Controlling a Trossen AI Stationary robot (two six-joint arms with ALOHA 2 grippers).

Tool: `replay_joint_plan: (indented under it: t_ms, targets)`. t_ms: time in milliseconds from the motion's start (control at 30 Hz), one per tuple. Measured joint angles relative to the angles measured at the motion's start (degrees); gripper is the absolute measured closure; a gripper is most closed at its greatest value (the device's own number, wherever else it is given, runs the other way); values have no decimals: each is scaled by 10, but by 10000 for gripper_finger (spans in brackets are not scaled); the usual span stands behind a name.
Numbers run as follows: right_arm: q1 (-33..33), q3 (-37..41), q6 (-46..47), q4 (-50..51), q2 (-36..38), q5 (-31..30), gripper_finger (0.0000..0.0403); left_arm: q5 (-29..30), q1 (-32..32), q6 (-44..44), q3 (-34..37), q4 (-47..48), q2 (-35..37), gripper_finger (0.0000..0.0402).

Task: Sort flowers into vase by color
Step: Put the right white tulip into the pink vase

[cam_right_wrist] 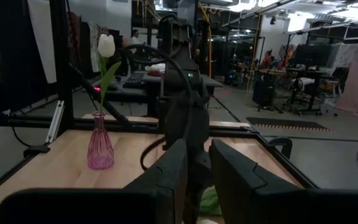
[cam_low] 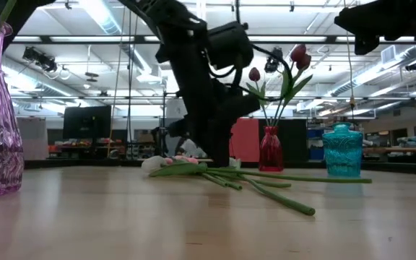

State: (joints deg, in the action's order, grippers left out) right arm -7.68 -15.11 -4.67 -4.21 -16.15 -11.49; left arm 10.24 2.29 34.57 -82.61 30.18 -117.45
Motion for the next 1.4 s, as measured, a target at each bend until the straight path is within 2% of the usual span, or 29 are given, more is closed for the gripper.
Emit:
replay_joint_plan:
  t_ms: [100,300,467,633,967,1100,1400]
  targets:
    - [0,0,1,0,0,0,318,7,-4,50,-28,40,-17,330]
    - [0,0,1,1,0,0,318,8,-8,121,-48,39,-22,275]
    - [0,0,1,1,0,0,318,-12,-9,138,-58,31,-22,245]
    - [0,0,0,0,0,0,318,-23,-13,170,-58,26,-32,245]
    - [0,0,0,-1,-1,7,318,-19,-11,169,-57,28,-49,246]
    - [0,0,0,-2,-1,7,318,-37,-10,168,-59,29,-49,246]
    - [0,0,0,-2,-1,7,318,-29,-12,170,-88,96,-50,246]
